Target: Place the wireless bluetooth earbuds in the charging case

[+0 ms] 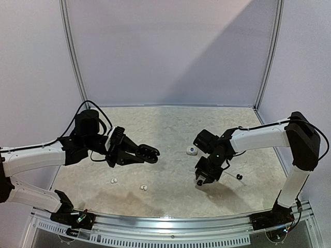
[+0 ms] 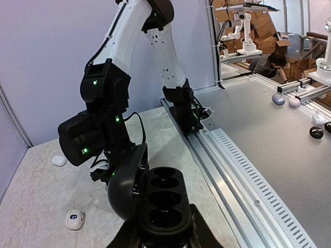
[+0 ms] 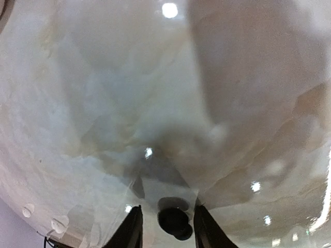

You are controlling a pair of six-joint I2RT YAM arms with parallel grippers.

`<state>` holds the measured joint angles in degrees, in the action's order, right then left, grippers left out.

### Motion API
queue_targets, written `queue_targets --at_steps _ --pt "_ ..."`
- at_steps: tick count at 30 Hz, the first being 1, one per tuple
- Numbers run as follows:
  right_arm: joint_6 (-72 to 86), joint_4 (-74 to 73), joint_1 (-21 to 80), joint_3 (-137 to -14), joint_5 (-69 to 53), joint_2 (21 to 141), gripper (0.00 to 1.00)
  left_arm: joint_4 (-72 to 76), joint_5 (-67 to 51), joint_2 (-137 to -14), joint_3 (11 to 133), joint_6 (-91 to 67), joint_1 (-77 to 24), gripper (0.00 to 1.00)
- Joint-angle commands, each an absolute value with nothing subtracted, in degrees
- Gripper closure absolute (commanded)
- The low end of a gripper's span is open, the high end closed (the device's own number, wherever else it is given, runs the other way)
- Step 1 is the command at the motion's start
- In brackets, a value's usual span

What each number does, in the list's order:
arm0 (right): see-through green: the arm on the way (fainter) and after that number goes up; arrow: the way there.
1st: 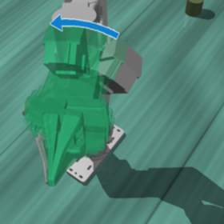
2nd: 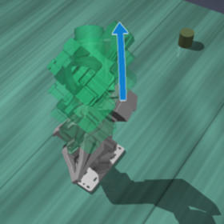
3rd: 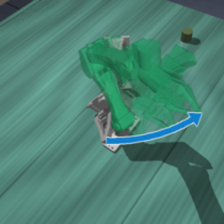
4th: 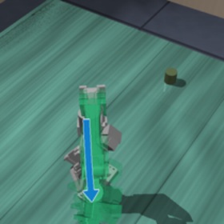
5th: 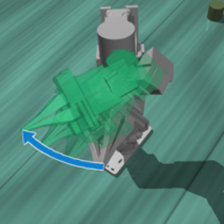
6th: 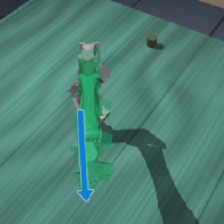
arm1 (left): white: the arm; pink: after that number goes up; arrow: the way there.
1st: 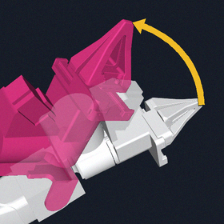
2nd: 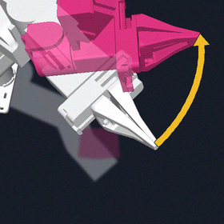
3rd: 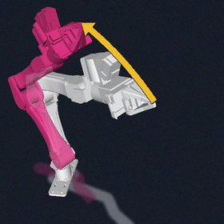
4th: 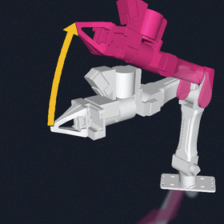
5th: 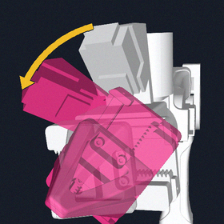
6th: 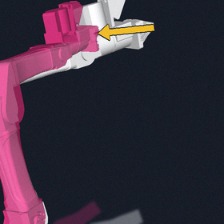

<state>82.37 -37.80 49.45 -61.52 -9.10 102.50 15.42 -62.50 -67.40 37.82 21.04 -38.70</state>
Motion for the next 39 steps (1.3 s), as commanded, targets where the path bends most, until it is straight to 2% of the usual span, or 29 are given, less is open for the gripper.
queue_targets --at_steps 1,5,13,17,18,22,24,29,39 --pt "80.09 -36.29 50.17 -63.27 -9.90 102.47 0.63 16.25 -62.29 -66.69 37.16 21.52 -38.06 1.00" --pt "77.92 -38.27 49.70 -63.58 -10.00 101.87 0.62 16.36 -62.38 -66.80 37.22 21.53 -38.06 1.00" --pt "69.45 -48.57 47.73 -69.88 -8.20 101.66 0.53 15.48 -62.11 -66.56 37.37 21.45 -38.06 1.00" --pt "53.14 -53.23 46.82 -79.48 -7.21 103.13 0.53 15.33 -61.96 -66.62 37.61 21.45 -38.06 1.00" --pt "48.86 -55.38 46.89 -82.96 -7.36 104.97 0.55 15.30 -61.90 -66.71 37.74 21.42 -38.06 1.00" --pt "30.00 -61.29 46.91 -92.21 -7.01 114.24 0.77 14.93 -60.74 -66.20 38.23 20.99 -38.06 1.00" --pt "23.98 -61.50 46.90 -94.19 -7.82 118.27 0.82 13.78 -60.19 -65.62 38.36 21.20 -37.97 1.00" --pt "19.50 -61.96 46.95 -93.99 -9.82 122.60 0.90 9.97 -58.67 -63.72 38.41 21.62 -37.89 1.00" --pt "24.79 -58.91 49.41 -80.79 -11.62 116.68 0.95 9.40 -58.42 -64.01 38.76 21.62 -37.88 1.00"
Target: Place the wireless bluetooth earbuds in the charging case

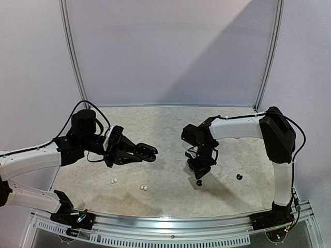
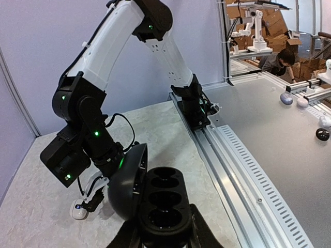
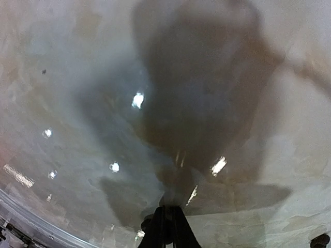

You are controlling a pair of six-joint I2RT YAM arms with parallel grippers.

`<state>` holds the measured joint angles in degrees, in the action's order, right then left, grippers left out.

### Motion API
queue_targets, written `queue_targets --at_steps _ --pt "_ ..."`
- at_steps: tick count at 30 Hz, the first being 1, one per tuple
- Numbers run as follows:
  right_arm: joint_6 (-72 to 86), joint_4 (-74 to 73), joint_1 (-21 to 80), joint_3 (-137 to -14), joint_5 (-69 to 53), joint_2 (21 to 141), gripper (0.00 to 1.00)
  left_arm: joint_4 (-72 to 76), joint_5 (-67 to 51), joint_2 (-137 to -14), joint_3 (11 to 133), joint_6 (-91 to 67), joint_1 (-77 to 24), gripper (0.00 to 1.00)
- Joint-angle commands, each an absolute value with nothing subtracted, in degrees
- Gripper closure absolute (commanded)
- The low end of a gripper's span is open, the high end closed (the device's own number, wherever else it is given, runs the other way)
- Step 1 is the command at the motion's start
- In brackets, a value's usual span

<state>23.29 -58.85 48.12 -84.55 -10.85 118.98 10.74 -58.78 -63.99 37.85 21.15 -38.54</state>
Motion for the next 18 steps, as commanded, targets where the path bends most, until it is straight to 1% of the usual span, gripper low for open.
queue_targets --at_steps 1,15,18 --pt "25.63 -58.69 49.55 -79.87 -11.87 116.03 0.95 9.40 -58.44 -63.99 38.76 21.62 -37.88 1.00" --pt "33.55 -61.05 50.59 -72.06 -10.95 111.71 0.96 8.97 -57.84 -63.98 38.80 21.53 -37.97 1.00" --pt "34.34 -61.92 50.61 -72.65 -10.26 110.98 0.96 8.96 -57.84 -64.15 38.92 21.53 -37.97 1.00"
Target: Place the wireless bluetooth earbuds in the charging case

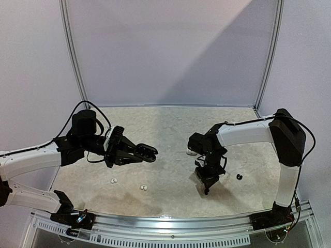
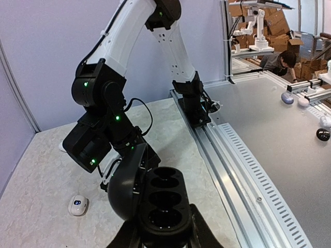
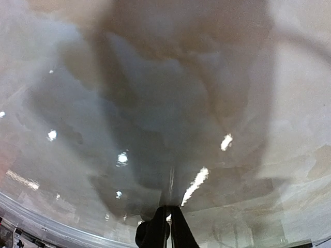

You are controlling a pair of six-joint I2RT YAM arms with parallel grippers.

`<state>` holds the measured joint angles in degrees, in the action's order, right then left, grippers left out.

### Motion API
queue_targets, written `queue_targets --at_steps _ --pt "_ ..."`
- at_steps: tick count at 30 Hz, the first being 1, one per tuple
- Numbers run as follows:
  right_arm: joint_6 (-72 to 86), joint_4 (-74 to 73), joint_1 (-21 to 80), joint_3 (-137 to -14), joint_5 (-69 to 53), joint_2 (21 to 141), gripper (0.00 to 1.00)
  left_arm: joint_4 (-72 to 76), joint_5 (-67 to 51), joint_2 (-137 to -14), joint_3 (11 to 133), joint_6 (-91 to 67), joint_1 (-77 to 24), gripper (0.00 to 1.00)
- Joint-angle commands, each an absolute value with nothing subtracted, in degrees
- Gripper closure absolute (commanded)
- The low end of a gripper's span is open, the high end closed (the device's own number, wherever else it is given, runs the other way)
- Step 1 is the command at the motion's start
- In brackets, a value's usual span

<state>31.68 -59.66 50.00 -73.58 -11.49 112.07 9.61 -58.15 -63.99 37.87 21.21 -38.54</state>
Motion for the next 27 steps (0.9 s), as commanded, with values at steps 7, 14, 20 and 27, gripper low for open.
queue_targets --at_steps 7,14,20,27 --pt "31.55 -65.37 50.46 -77.61 -7.14 111.90 0.86 8.73 -57.90 -64.26 39.02 22.01 -37.97 1.00" --pt "19.74 -66.59 50.51 -86.32 -0.50 113.45 0.77 7.31 -57.99 -64.18 39.49 22.88 -38.10 1.00" --pt "-5.95 -50.48 50.48 -77.44 -10.27 102.28 0.70 4.58 -57.46 -63.83 40.63 24.14 -38.39 1.00" --pt "-43.55 -51.36 50.71 -74.50 -22.71 98.37 0.76 -1.68 -55.88 -62.50 42.26 26.12 -38.41 1.00"
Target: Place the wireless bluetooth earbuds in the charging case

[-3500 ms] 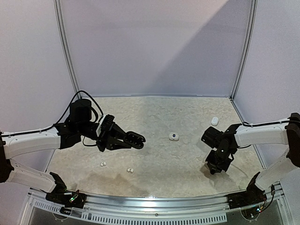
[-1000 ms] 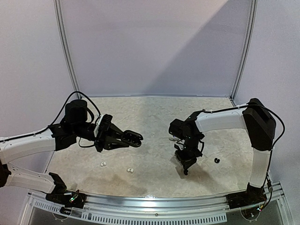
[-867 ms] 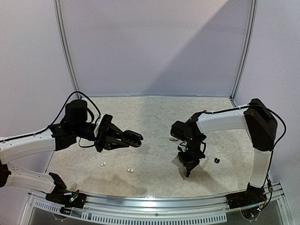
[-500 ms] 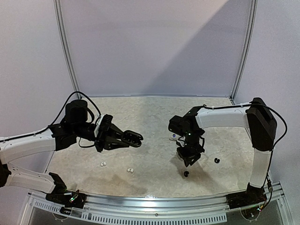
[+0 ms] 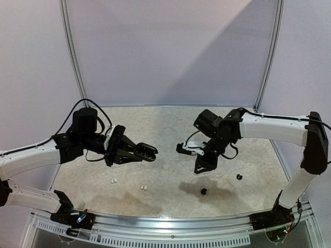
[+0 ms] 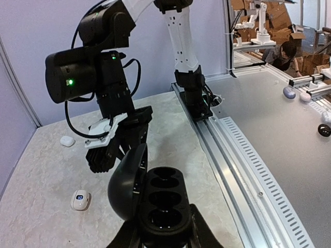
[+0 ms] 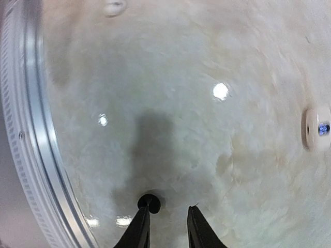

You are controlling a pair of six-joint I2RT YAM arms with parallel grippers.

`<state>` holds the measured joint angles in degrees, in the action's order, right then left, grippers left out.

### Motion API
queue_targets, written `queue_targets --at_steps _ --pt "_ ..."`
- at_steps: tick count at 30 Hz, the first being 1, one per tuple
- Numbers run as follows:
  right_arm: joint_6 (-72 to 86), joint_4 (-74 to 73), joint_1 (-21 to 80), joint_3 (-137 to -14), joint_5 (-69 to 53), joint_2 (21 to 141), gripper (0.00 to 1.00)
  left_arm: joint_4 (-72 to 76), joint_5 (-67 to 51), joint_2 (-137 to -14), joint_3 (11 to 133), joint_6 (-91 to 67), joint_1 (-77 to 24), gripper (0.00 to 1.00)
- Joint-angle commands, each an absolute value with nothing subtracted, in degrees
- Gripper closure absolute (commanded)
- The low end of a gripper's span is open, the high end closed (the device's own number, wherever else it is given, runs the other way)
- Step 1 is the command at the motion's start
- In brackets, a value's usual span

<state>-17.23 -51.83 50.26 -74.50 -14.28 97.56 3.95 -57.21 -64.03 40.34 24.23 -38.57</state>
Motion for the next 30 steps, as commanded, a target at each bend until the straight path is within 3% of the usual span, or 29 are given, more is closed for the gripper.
queue_targets --at_steps 1,5,11,30 --pt "-46.61 -53.60 50.71 -75.31 -23.30 99.43 0.76 -2.86 -55.68 -62.22 42.35 26.25 -38.43 1.00" --pt "-56.37 -60.93 51.14 -79.22 -24.53 105.82 0.75 -4.15 -55.08 -61.64 42.36 25.64 -38.50 1.00" --pt "-63.56 -59.72 52.27 -77.56 -20.55 107.34 0.76 -4.19 -54.67 -61.46 42.10 25.49 -38.50 1.00" --pt "-65.34 -57.20 54.05 -75.67 -16.08 110.16 0.79 -1.42 -55.22 -61.57 40.91 24.09 -38.32 1.00"
